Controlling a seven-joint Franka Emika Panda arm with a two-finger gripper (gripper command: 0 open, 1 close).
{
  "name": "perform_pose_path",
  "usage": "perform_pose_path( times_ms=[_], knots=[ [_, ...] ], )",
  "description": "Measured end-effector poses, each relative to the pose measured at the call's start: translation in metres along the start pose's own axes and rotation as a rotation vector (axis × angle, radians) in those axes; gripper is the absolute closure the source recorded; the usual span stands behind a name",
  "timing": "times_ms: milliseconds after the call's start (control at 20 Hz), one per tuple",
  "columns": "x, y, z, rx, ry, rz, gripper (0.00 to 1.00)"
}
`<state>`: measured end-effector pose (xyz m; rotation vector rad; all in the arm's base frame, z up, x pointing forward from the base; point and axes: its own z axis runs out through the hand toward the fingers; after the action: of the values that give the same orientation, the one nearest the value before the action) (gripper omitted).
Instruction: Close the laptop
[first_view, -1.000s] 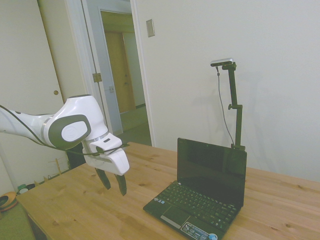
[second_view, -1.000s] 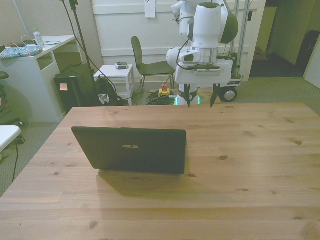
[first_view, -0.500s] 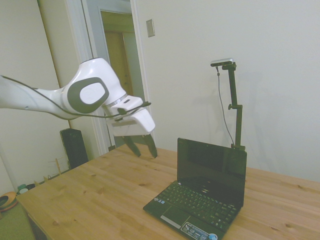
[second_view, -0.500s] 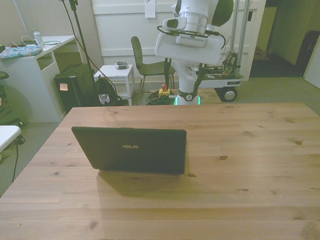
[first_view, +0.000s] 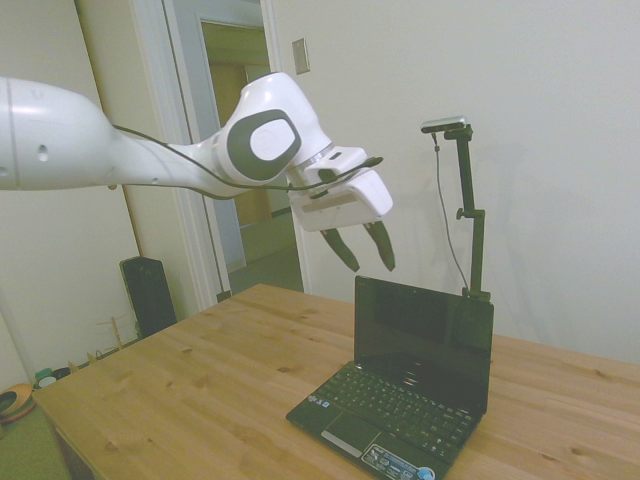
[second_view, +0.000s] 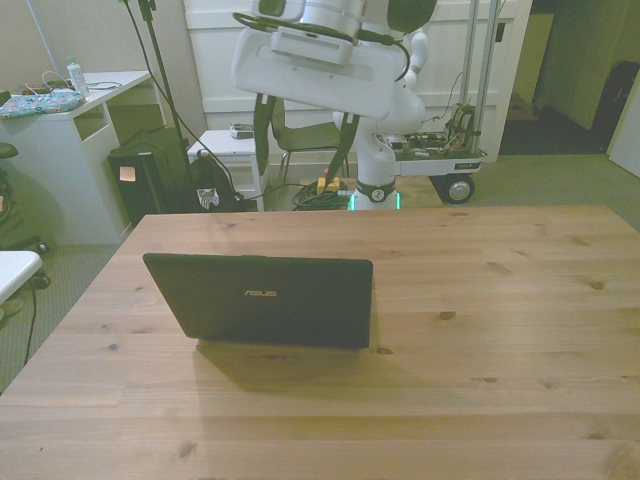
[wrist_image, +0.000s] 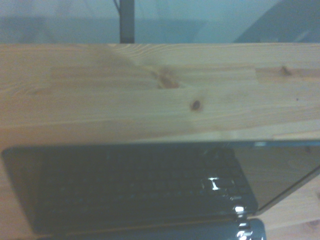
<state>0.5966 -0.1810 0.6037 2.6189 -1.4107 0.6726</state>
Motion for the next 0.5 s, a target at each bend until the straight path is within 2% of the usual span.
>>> perform_pose_path(
  times_ms=[350,500],
  knots=[
    [0.053,-0.024,0.028,0.052,-0.011,0.051,0.00],
    [0.066,-0.028,0.052,0.063,-0.035,0.071,0.00]
  ],
)
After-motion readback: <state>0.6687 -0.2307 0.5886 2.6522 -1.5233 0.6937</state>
